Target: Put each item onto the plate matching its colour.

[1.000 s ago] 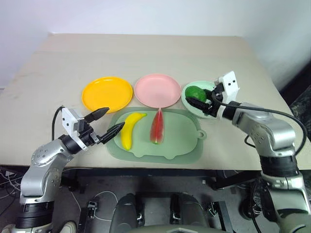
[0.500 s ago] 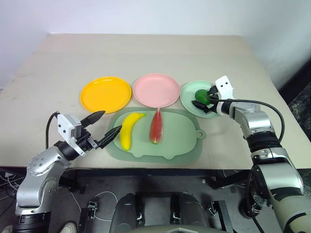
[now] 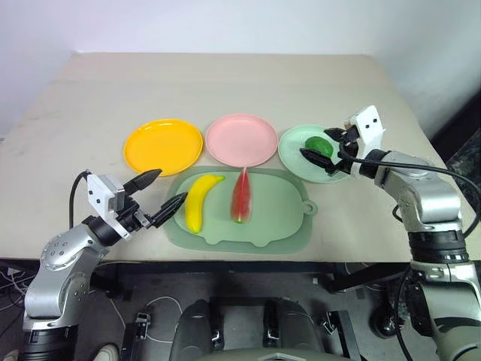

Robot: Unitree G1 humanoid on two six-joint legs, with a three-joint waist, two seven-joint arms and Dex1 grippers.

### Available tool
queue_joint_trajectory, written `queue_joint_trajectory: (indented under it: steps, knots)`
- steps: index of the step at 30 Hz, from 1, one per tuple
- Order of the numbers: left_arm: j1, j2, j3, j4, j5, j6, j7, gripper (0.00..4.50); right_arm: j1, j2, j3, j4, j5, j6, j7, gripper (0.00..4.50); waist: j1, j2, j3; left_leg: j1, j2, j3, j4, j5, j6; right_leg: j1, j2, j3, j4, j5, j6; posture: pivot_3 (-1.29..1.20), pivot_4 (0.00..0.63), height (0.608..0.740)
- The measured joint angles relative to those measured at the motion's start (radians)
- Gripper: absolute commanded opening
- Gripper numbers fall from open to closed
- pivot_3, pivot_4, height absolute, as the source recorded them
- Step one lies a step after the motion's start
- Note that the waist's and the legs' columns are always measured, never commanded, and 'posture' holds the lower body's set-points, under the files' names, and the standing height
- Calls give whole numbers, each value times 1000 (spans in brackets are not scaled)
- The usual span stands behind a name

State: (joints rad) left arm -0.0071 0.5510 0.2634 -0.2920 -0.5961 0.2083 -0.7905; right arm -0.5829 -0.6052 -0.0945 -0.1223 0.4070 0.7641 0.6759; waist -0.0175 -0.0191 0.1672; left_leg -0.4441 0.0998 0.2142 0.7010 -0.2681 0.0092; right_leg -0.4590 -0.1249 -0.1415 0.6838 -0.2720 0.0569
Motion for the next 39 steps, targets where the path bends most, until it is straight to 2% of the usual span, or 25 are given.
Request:
queue_joint_trajectory:
  steps: [2, 6, 12, 24, 29, 39]
  knots:
    - [-9, 0, -4, 10, 1, 0, -11, 4500, 11, 20, -17, -127, 102, 168, -25, 4477, -1, 0, 0, 0, 0, 0, 0, 0, 0, 0, 0, 0, 0, 0, 0, 0, 150, 695]
    - [-28, 1, -16, 28, 10, -1, -31, 4500, -4, 155, -71, -283, 323, 510, -128, 4477, 0, 0, 0, 0, 0, -1, 0, 0, 0, 0, 0, 0, 0, 0, -1, 0, 150, 695]
    - [-41, -4, -17, 47, 21, -10, -38, 4500, -138, 293, -120, -282, 385, 817, -290, 4477, 3, 0, 0, -1, -1, -1, 0, -1, 1, 0, -1, -1, 0, 1, -1, 0, 150, 695]
    - [-32, -40, -50, 49, 41, -24, -32, 4500, -231, 428, -19, -51, 361, 843, -611, 4477, -2, 0, 0, -2, -1, 0, 0, 0, 1, -1, 0, -1, 0, 1, -1, 0, 150, 695]
    - [-26, -45, -53, 49, 43, -24, -30, 4500, -254, 431, 14, -5, 362, 843, -660, 4477, -5, 0, 0, -2, 0, 0, 0, 0, 0, -1, 0, -1, 0, 1, -1, 0, 150, 695]
    - [-24, -48, -62, 49, 46, -27, -34, 4500, -325, 402, 244, 114, 357, 844, -660, 4477, -6, 0, 0, -2, 0, 0, -1, 0, 0, -1, 0, 0, -1, 1, -1, 0, 150, 695]
